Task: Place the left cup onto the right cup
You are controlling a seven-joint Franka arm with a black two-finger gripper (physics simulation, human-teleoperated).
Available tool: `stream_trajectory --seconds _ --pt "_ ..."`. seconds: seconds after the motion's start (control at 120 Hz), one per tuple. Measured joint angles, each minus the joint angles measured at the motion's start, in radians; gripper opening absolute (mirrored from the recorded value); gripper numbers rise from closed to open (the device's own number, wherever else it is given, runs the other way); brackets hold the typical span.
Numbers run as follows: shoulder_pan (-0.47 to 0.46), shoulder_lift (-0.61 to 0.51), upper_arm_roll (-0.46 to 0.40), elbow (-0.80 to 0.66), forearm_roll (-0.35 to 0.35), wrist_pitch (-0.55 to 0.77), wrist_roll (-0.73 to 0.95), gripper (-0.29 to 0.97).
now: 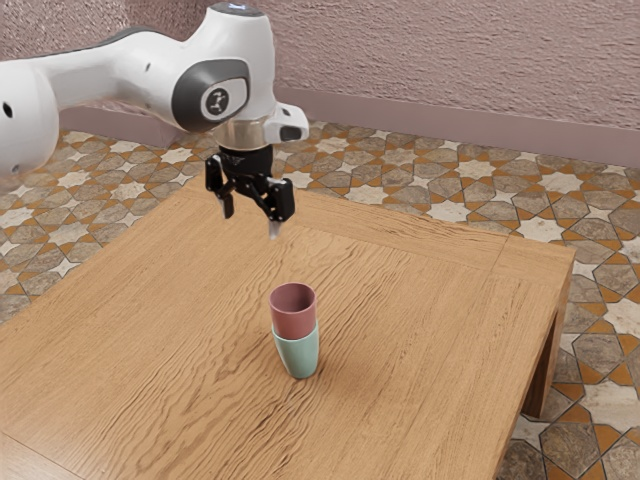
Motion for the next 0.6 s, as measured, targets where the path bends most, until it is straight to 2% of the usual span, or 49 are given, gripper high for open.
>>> stream_trajectory --seconds 0.6 --pt "0.003 -0.066 0.023 0.018 -0.016 -0.072 0.111 0.68"
